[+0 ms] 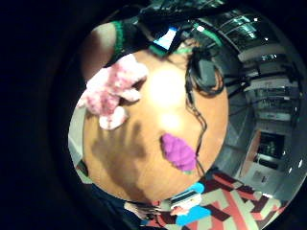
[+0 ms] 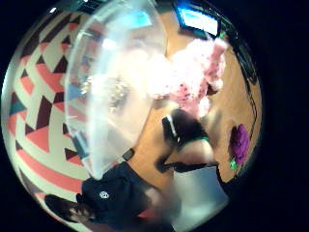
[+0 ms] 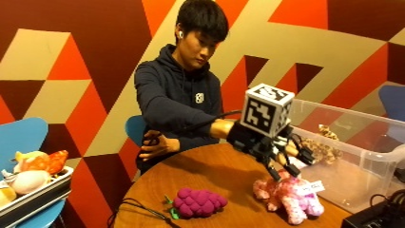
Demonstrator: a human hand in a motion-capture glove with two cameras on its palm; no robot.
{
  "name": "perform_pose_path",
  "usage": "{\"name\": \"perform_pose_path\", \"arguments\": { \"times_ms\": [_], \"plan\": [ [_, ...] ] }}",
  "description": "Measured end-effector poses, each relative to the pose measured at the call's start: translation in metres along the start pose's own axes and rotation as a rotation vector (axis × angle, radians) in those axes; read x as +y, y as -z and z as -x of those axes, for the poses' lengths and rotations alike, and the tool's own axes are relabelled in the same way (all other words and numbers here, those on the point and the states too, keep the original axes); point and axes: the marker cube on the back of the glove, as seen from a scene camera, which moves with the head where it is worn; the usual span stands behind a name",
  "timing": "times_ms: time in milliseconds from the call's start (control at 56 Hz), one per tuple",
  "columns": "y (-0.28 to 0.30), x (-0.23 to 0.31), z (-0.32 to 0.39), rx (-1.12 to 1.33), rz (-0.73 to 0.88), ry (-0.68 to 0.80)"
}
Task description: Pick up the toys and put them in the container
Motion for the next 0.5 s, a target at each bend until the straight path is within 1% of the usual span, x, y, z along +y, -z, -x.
{"name": "perform_pose_path", "arguments": {
  "times_ms": [143, 214, 500],
  "plan": [
    [-0.065, -0.033, 0.007, 0.009, 0.133, 0.021],
    [-0.089, -0.037, 0.013, 0.024, 0.15, 0.057],
    [-0.112, -0.049, 0.018, -0.141, -0.088, 0.092]
  ]
}}
